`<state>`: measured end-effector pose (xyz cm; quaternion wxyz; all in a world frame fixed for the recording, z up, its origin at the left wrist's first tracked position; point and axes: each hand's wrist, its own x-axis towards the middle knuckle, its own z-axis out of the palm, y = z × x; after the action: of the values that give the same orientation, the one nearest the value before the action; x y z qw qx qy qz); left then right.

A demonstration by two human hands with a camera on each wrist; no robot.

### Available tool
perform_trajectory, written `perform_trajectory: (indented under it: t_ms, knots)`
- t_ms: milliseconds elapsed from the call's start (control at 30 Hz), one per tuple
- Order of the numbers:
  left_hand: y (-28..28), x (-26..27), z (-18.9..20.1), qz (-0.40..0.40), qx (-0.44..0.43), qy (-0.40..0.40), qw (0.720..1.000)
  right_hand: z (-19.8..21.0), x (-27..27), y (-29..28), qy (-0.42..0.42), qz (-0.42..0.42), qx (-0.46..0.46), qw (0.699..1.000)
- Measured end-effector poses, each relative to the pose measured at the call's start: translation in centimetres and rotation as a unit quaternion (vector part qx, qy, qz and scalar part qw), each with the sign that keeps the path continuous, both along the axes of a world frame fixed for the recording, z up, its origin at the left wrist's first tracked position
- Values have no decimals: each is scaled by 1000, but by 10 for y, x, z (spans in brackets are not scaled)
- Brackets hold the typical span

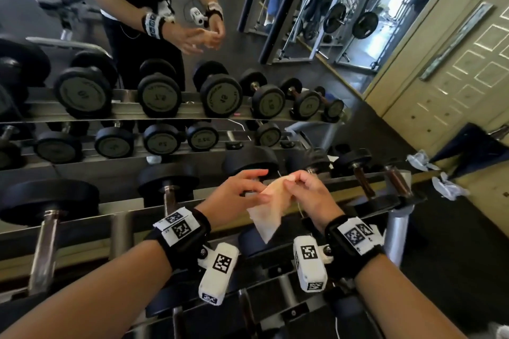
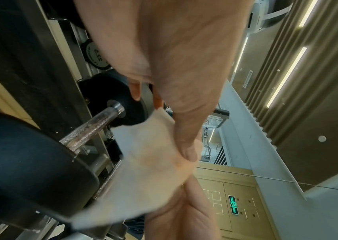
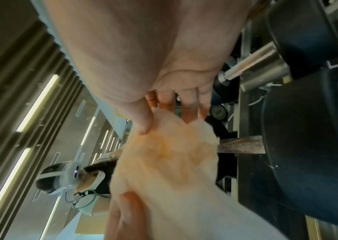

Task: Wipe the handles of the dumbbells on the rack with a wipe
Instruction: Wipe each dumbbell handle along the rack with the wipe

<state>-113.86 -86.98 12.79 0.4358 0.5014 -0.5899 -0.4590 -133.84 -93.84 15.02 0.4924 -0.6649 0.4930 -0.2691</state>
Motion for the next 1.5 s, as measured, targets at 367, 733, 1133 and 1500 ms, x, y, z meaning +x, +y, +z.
perform_trajectory:
  t_ms: [367,733,1133,1500]
  knots:
    - [-22,-19,-30,154,28,205,966,-40,5,-30,-103,24,162,981]
    - [-48,-6,-97,345,75,-134,926,-104,-61,-39,37,-14,-19,999]
    - [-84,-30,-115,275,14,-140,951,-132,-59,-22,-56,-28,98,993]
    - [-96,-27,-136,255,72,-55,963,-138,-61,-21,-78,-1,150,986]
